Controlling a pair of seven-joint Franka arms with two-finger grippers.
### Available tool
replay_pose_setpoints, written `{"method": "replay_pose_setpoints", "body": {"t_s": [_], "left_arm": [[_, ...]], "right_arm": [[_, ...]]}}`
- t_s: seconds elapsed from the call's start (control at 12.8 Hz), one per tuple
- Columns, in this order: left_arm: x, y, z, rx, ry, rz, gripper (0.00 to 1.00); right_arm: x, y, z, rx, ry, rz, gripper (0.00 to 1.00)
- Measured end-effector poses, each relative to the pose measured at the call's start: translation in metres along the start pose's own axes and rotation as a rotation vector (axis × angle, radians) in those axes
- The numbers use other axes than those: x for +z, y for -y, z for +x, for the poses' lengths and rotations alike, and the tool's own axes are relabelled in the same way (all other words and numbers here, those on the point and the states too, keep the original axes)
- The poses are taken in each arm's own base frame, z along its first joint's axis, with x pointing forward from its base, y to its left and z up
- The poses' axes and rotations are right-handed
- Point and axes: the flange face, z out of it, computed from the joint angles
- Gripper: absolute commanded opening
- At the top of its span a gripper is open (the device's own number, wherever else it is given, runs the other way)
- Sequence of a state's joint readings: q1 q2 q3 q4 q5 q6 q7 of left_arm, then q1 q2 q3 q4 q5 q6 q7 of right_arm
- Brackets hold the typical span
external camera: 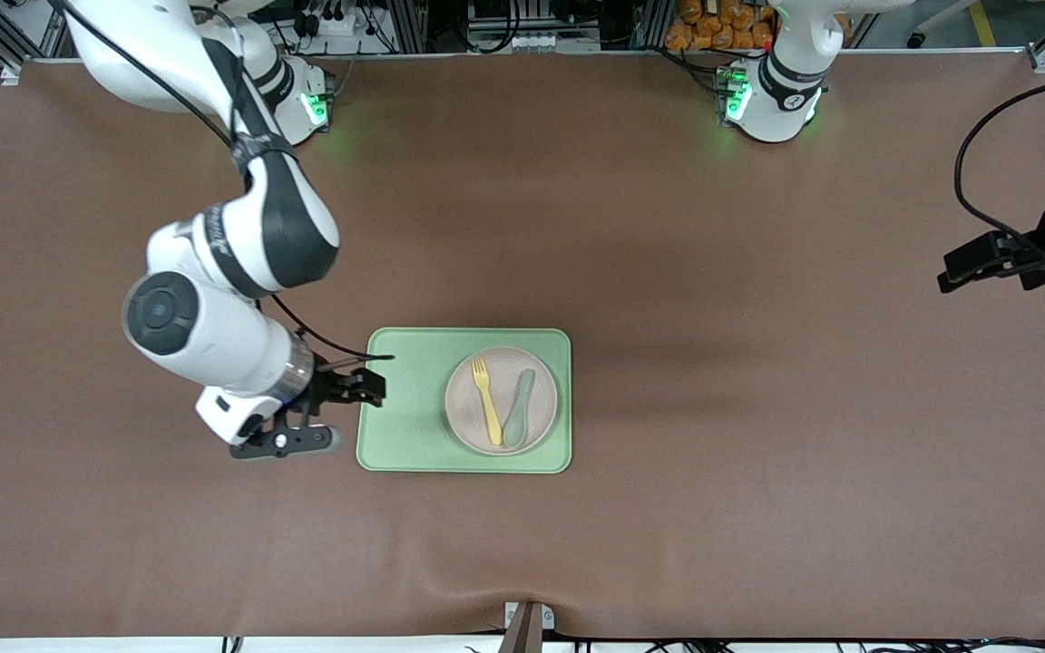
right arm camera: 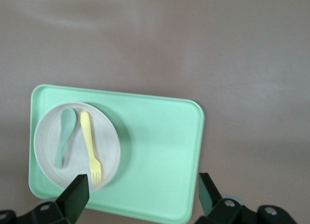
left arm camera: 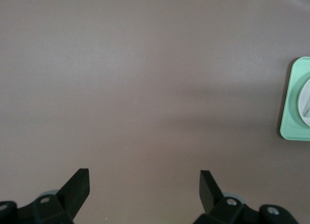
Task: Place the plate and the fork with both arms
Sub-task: 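Lower the right gripper over the yellow fork on the plate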
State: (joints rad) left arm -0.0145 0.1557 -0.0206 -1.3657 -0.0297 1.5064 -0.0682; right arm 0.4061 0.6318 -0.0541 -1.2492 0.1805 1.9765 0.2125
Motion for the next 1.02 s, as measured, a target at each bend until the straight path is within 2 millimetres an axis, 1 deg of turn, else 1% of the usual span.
{"method": "replay_pose_setpoints", "body": {"t_s": [0.23,0.31,0.39,0.55,0.63,0.86,0.94,1.02], "left_arm": [[-0.001,-0.003,-0.016,0.008,0.011,0.001,1.0],[-0.003,-0.003,-0.02,0.009,0.01,0.002,1.0],[-0.006,-0.003,-0.024,0.01,0.007,0.002,1.0],[-0.013,-0.004,-0.031,0.013,-0.004,0.001,1.0],[-0.018,-0.006,-0.035,0.018,-0.013,0.001,1.0],[-0.031,-0.012,-0.05,0.03,-0.032,0.001,1.0],[-0.031,-0.012,-0.052,0.03,-0.032,0.001,1.0],[-0.031,-0.012,-0.052,0.03,-0.031,0.002,1.0]], "right_arm": [[0.052,0.054,-0.007,-0.01,-0.04,-0.002,0.94],[0.069,0.069,-0.01,-0.019,-0.054,-0.002,0.9],[0.083,0.079,-0.012,-0.027,-0.067,-0.001,0.89],[0.104,0.091,-0.017,-0.046,-0.061,-0.006,0.89],[0.113,0.095,-0.02,-0.053,-0.051,-0.011,0.87],[0.144,0.099,-0.027,-0.08,-0.024,-0.045,0.8],[0.154,0.099,-0.03,-0.087,-0.015,-0.057,0.77],[0.163,0.1,-0.032,-0.092,-0.006,-0.064,0.77]]}}
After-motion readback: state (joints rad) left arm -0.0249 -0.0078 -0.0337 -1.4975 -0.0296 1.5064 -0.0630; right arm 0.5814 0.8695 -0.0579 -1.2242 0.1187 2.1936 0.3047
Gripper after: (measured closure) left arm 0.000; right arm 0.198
